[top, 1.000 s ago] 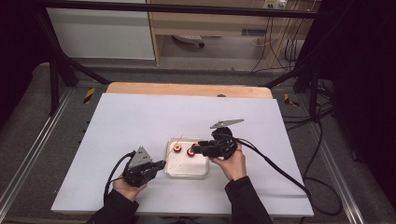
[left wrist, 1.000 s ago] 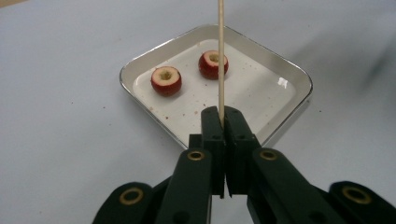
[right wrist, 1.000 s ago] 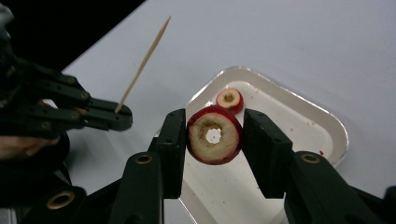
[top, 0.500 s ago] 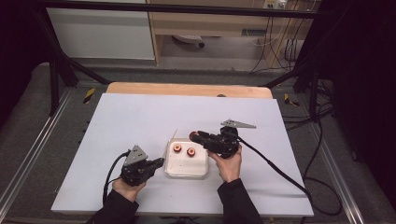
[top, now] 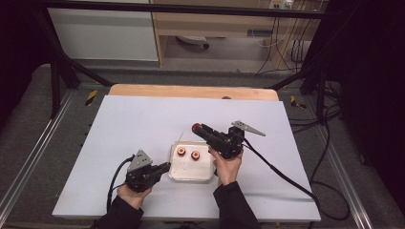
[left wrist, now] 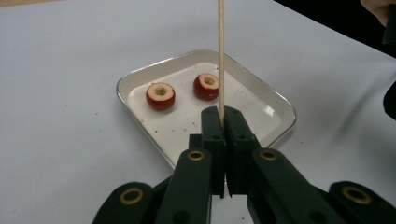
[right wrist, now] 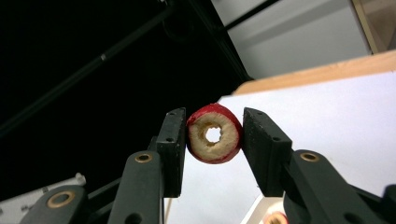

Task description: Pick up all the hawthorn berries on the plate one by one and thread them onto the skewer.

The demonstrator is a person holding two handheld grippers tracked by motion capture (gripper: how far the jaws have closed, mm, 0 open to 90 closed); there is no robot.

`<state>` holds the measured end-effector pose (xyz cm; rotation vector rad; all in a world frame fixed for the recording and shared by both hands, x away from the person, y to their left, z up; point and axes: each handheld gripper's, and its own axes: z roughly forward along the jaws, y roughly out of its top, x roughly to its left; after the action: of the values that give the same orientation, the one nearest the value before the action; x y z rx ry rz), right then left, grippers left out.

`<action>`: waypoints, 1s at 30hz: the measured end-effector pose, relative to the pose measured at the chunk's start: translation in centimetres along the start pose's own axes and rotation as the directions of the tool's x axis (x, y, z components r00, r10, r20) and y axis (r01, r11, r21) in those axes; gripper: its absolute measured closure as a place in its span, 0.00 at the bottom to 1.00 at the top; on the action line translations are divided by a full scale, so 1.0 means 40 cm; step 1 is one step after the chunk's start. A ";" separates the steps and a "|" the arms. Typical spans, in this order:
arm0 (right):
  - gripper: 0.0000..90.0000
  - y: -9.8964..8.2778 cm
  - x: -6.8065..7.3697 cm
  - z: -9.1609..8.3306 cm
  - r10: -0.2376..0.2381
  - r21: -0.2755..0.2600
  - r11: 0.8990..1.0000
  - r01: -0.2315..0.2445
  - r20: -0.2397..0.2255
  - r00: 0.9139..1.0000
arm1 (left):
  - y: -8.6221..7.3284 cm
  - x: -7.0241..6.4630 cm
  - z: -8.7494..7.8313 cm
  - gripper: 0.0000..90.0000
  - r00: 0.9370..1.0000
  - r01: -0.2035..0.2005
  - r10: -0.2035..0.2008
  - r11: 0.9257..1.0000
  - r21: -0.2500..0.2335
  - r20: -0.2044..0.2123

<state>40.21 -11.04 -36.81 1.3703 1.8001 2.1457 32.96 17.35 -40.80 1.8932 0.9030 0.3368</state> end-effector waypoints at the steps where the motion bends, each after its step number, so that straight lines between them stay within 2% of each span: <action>1: 0.68 0.000 0.001 0.000 0.005 -0.012 1.000 -0.005 -0.004 1.000 | 0.000 -0.003 0.001 0.98 1.000 0.003 -0.003 1.000 -0.004 0.001; 7: 0.68 -0.003 0.006 0.000 0.006 -0.071 0.997 -0.008 -0.025 1.000 | 0.003 -0.021 0.005 0.98 1.000 0.020 -0.020 1.000 -0.013 0.010; 12: 0.68 -0.009 0.007 0.003 0.000 -0.126 0.992 -0.005 -0.039 0.999 | 0.006 -0.031 0.008 0.98 0.999 0.034 -0.034 0.999 -0.026 0.027; 18: 0.68 -0.017 0.008 0.007 -0.002 -0.169 0.986 -0.007 -0.052 0.999 | 0.009 -0.038 0.014 0.98 0.998 0.049 -0.048 0.998 -0.038 0.034; 30: 0.68 -0.035 0.003 0.018 -0.003 -0.180 0.984 -0.009 -0.067 0.998 | 0.012 -0.048 0.027 0.98 0.997 0.057 -0.055 0.998 -0.039 0.048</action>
<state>39.87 -9.95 -37.91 1.2758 1.5778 2.3164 32.48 15.16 -40.65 1.8277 0.9092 0.2739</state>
